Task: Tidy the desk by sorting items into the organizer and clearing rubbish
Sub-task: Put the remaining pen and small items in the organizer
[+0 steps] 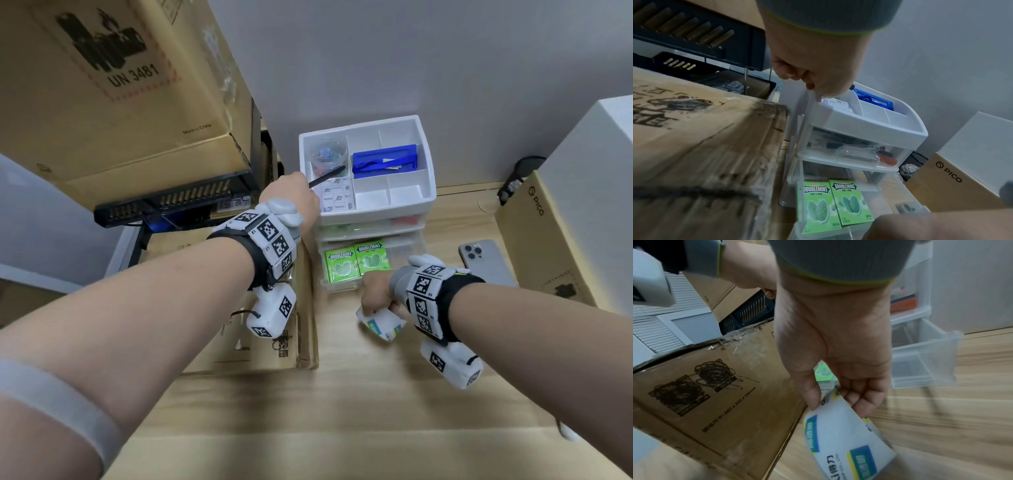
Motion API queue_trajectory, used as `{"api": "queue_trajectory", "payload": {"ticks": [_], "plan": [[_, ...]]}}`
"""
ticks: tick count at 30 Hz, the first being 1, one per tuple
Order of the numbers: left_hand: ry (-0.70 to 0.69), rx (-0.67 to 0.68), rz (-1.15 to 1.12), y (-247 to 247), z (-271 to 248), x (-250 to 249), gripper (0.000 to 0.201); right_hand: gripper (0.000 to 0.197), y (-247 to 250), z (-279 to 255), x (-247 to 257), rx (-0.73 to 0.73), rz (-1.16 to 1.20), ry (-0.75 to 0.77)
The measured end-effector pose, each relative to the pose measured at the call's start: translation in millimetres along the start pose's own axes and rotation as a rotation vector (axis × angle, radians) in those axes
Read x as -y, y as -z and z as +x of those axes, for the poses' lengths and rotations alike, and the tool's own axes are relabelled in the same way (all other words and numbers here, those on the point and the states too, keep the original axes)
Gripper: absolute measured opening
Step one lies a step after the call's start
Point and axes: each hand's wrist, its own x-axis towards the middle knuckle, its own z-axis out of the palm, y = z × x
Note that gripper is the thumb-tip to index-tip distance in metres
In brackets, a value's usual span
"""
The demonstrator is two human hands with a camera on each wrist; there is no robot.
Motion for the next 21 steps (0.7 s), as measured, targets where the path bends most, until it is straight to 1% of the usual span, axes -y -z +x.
{"api": "queue_trajectory", "payload": {"ticks": [3, 6, 11, 12, 14, 15, 16, 17, 18, 21], "plan": [[-0.001, -0.001, 0.003, 0, 1, -1, 0.02, 0.014, 2, 5, -2, 0.019, 0.046, 0.009], [0.011, 0.005, 0.018, 2, 0, -4, 0.019, 0.014, -1, 9, -2, 0.008, 0.152, 0.017], [0.04, 0.022, 0.031, 4, -3, -8, 0.017, 0.019, -9, 13, 1, -0.014, 0.249, 0.019], [0.044, 0.022, 0.029, 3, -3, -9, 0.016, 0.023, -10, 15, 2, -0.034, 0.279, 0.032], [0.054, 0.012, 0.029, 4, -4, -10, 0.016, 0.038, -6, 17, 2, -0.124, 0.339, 0.033], [0.061, 0.005, 0.03, 4, -4, -11, 0.016, 0.035, -1, 17, 3, -0.164, 0.356, 0.024], [0.066, -0.001, 0.03, 3, -4, -11, 0.016, 0.027, 6, 17, 3, -0.19, 0.36, 0.018], [0.068, -0.006, 0.026, 3, -4, -11, 0.015, 0.019, 12, 17, 2, -0.197, 0.355, 0.004], [0.071, -0.009, 0.022, 2, -4, -10, 0.014, 0.016, 18, 19, 0, -0.201, 0.339, -0.005], [0.072, -0.006, 0.016, 0, -2, -8, 0.013, 0.017, 25, 21, -6, -0.216, 0.277, -0.042]]}}
